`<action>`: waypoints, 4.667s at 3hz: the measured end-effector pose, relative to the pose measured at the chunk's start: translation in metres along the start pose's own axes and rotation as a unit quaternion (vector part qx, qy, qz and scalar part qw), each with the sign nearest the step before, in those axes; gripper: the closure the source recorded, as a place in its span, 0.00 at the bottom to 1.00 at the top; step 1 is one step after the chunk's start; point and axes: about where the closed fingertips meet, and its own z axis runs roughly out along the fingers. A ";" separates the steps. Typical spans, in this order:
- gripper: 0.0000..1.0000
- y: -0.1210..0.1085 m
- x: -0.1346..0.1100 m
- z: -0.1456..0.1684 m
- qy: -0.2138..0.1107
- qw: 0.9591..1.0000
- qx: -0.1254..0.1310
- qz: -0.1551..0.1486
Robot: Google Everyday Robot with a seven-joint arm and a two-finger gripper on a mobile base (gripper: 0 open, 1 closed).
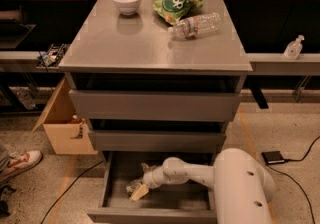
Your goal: Pick 7up can from bottom drawer and place on counter
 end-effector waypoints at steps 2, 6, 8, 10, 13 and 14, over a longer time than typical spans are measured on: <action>0.00 -0.011 0.021 0.034 0.028 0.999 -0.017 0.012; 0.76 0.002 0.039 0.038 0.024 0.998 -0.049 0.039; 1.00 0.027 -0.006 -0.031 -0.043 0.998 -0.034 -0.008; 1.00 0.036 -0.029 -0.073 -0.091 0.995 -0.030 -0.035; 1.00 0.030 -0.105 -0.181 -0.060 0.989 0.056 -0.125; 1.00 0.026 -0.150 -0.245 -0.067 0.979 0.091 -0.172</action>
Offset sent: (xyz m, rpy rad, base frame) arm 0.0149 0.0127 -0.0586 -0.0687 0.0821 0.0252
